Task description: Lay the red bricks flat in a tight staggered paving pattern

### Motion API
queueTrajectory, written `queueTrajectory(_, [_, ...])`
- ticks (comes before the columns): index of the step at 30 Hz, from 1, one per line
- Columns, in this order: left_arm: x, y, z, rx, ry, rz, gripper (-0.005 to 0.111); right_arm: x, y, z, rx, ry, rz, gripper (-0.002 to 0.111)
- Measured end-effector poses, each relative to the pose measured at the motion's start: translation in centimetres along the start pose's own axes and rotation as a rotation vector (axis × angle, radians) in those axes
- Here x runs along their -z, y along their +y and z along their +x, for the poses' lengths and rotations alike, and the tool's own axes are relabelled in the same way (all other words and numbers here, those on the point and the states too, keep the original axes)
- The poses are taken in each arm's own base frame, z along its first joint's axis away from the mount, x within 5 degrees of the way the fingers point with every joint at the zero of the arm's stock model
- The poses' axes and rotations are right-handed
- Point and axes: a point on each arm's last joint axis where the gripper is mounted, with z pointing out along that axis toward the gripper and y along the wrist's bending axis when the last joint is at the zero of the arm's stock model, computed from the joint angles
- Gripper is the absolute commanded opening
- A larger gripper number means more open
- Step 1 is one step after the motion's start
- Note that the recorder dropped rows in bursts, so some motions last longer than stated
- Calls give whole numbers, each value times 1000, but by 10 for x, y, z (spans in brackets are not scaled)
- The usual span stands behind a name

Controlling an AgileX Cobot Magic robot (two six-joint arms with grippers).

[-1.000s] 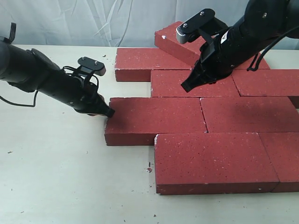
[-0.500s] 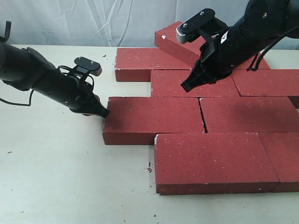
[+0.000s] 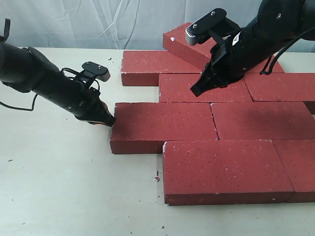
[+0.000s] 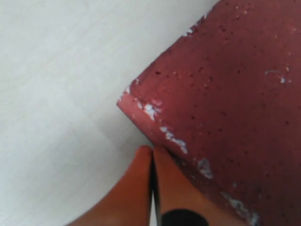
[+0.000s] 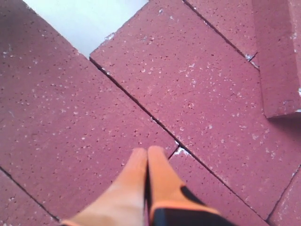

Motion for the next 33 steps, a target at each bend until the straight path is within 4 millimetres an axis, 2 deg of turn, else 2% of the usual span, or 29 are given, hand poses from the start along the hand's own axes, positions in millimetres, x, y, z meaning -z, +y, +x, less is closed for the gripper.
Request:
queueTrajectory(21, [0, 6, 6, -65, 67, -65, 0, 0, 0, 0, -2, -1, -1, -1])
queueTrajectory(33, [15, 31, 13, 24, 53, -95, 0, 0, 4, -3, -82, -36, -45, -1])
